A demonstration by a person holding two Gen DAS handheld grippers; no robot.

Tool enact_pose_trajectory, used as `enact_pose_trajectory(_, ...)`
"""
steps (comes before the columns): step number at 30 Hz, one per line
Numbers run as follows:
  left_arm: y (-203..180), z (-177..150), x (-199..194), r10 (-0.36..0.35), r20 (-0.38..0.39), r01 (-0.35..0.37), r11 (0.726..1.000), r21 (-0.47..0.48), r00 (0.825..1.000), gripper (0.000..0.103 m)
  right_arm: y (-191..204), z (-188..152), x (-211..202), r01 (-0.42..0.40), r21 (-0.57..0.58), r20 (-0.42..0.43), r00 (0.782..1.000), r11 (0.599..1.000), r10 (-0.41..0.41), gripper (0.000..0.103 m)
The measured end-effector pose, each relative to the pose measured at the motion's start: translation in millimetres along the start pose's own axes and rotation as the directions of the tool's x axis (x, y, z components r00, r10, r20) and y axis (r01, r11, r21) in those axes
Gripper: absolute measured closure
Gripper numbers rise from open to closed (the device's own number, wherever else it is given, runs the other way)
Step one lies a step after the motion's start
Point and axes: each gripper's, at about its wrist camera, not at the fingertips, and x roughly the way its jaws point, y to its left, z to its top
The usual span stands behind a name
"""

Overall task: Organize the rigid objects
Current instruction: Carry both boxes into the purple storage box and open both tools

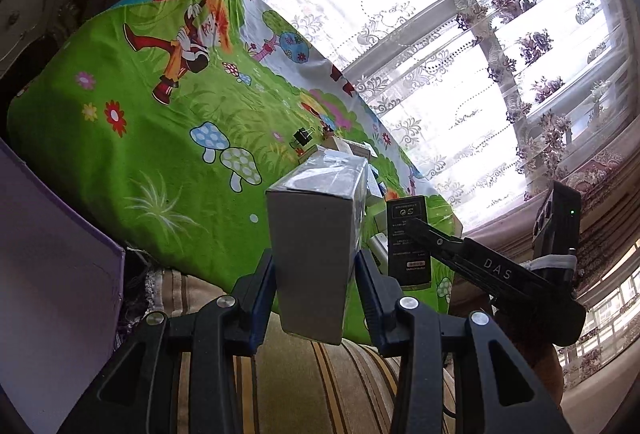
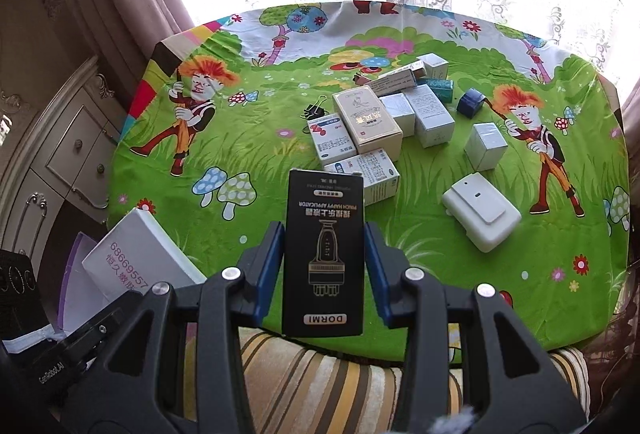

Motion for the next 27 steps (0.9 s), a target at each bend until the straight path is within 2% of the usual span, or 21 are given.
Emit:
enact_pose_trajectory(6,27,7,-48,0.076,0.082,-0.072,0.996,-0.048,0.994,0.063,54,-15,-12,-0.085,-0.11,-0.012,0.996,0.99,0.084,0.058)
enact_pose_trajectory(11,54,7,-85,0.182,0.122,-0.168,0.979,-0.116,0.976,0.063,103,-30,-16,-0.156,-0.21,-0.043,0.988,0.965,0.151,0.058)
enact_pose_trajectory(19,93,4,-120,0.293,0.149,-0.257,0.941,-0.221,0.944,0.062,184,-66,-12,-0.264,-0.368,-0.128,0.964,0.892,0.233,0.058)
enact_pose_trajectory(27,120,-2,-137,0.384,0.139,-0.33,0.894,-0.304,0.913,0.062,238,-102,-1,-0.318,-0.495,-0.197,0.947,0.808,0.252,0.057)
